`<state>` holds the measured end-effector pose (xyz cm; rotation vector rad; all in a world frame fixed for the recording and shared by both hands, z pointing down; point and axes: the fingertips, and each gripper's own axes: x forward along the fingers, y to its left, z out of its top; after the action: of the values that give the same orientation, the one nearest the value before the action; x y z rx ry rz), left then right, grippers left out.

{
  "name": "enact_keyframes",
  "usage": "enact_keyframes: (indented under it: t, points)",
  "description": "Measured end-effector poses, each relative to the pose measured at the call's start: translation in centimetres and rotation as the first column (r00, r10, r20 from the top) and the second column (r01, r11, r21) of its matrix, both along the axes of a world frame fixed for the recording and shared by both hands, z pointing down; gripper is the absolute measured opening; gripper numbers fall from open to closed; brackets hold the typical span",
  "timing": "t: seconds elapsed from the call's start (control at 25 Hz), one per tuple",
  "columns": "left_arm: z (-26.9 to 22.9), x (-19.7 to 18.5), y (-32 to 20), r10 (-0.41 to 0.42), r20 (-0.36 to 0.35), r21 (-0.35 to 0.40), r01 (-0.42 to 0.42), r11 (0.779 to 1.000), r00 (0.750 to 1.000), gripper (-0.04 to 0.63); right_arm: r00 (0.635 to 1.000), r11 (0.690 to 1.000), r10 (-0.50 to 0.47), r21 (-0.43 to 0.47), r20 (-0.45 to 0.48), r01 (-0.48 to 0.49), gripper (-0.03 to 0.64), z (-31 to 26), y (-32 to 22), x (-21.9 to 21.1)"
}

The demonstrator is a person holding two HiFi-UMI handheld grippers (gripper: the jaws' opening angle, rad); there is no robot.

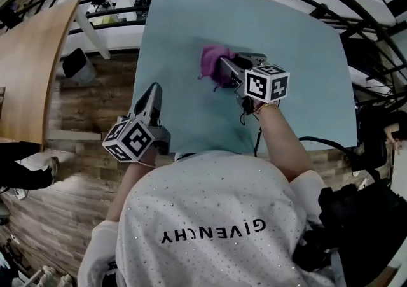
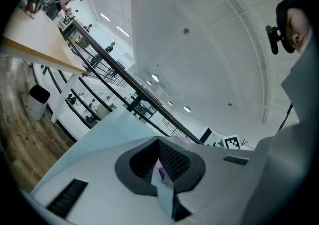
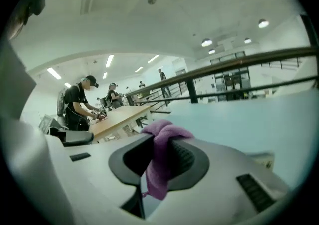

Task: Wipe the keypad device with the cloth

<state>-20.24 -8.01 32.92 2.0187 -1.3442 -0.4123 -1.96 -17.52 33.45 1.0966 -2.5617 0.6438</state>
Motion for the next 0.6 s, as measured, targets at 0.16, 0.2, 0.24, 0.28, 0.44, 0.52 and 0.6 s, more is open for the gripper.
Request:
enact_keyframes:
  t: [0.16, 0.2, 0.24, 0.28, 0.44, 0.52, 0.6]
  points:
    - [-1.6, -1.9, 1.8, -0.124, 0.008, 0.017, 0.124, 0.992, 0.992, 0.0, 0.99, 0.982, -0.044, 0.177, -0.135, 0.068, 0.072, -5.5, -4.5, 1.4]
    - [-2.2, -1.8, 2.3, -0.145, 0.009, 0.028, 0.144, 0.989, 0.989, 0.0, 0.985, 0.982, -0.048, 0.172, -0.167, 0.077, 0.072, -5.5, -5.5, 2.0]
    - [-2.7, -1.5, 2.8, -0.161, 0.009, 0.036, 0.161, 0.986, 0.987, 0.0, 0.979, 0.985, -0.05, 0.15, -0.195, 0.08, 0.072, -4.9, -6.3, 2.7]
    - [-3.0, -0.9, 3.3, -0.176, 0.007, 0.04, 0.176, 0.984, 0.984, 0.0, 0.973, 0.989, -0.056, 0.119, -0.222, 0.085, 0.073, -3.9, -6.8, 3.4]
    - [-3.2, 2.0, 6.1, -0.24, 0.024, 0.014, 0.24, 0.971, 0.971, 0.0, 0.938, 0.984, -0.165, 0.01, -0.304, 0.177, 0.072, 1.9, -6.5, 4.4]
    - [-2.8, 3.3, 6.8, -0.26, 0.036, 0.0, 0.261, 0.965, 0.965, 0.0, 0.918, 0.976, -0.197, 0.019, -0.343, 0.217, 0.074, 3.1, -6.4, 4.9]
    - [-2.3, 4.5, 7.5, -0.275, 0.044, -0.018, 0.276, 0.961, 0.96, 0.0, 0.91, 0.97, -0.206, 0.049, -0.359, 0.239, 0.074, 3.2, -6.5, 5.6]
